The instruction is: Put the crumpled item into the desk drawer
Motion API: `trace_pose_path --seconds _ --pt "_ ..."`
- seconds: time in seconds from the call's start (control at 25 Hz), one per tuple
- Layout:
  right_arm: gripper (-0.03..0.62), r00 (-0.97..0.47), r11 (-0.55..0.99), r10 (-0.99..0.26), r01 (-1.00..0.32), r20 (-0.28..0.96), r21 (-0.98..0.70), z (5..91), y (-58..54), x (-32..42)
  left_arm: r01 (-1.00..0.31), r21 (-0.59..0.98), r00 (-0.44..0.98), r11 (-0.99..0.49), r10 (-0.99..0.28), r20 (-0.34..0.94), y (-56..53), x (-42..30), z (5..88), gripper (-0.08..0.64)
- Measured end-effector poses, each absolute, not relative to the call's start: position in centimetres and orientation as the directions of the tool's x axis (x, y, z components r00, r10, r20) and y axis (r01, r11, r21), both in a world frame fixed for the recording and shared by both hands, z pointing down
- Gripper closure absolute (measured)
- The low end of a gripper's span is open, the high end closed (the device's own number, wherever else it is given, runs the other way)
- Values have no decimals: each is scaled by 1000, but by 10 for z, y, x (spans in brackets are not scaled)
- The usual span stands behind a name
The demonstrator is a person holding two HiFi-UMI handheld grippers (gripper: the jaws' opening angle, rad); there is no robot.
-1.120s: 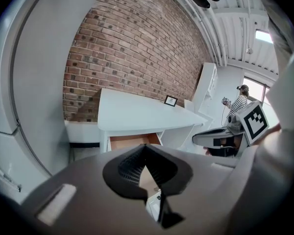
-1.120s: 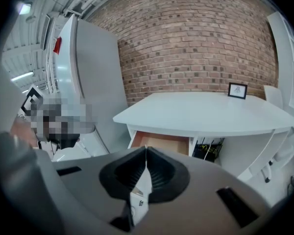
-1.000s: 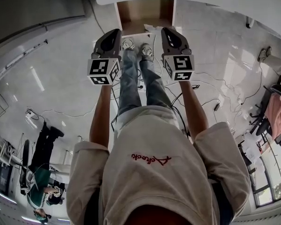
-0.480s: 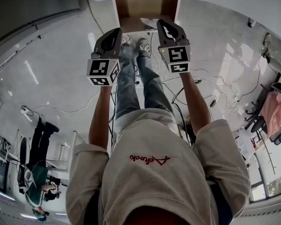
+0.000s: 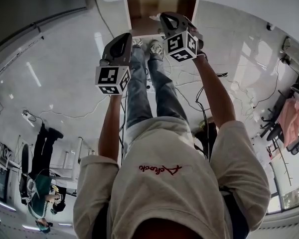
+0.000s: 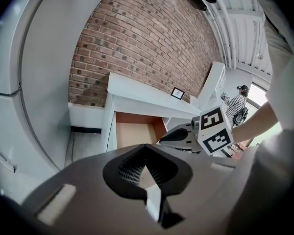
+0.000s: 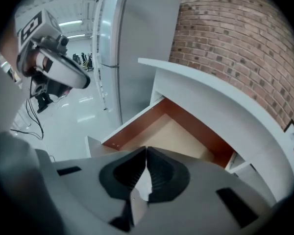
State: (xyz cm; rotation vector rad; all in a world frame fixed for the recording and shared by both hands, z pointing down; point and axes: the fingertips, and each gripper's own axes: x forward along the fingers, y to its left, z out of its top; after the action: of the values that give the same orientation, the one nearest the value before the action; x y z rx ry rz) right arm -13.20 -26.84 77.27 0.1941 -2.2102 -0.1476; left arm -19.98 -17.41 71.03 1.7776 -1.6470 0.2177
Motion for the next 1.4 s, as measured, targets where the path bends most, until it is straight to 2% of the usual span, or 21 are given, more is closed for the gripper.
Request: trace_pose_path --seconds 0.28,0.64,0.96,1.08,1.24,1.4 --pt "577 -498 986 -80 89 863 142 834 -261 -141 -924 378 176 64 -805 566 -169 -199 721 551" --pt "577 -390 965 -49 220 920 144 895 -261 -148 -918 390 180 75 -796 578 -165 -198 727 551" --pt "571 -382 955 -52 250 923 158 906 -266 -161 -915 392 167 91 -799 577 -159 -207 724 551" --pt "506 -384 958 -52 242 922 155 903 -268 -161 -915 393 169 89 -801 574 -160 -207 722 551" --pt "465 -394 951 -92 237 915 198 902 -273 -155 -915 396 176 81 -802 571 -160 -202 724 551" --pt "459 -418 952 -126 205 900 229 896 -273 -152 -916 393 179 74 -803 569 -159 -200 725 551"
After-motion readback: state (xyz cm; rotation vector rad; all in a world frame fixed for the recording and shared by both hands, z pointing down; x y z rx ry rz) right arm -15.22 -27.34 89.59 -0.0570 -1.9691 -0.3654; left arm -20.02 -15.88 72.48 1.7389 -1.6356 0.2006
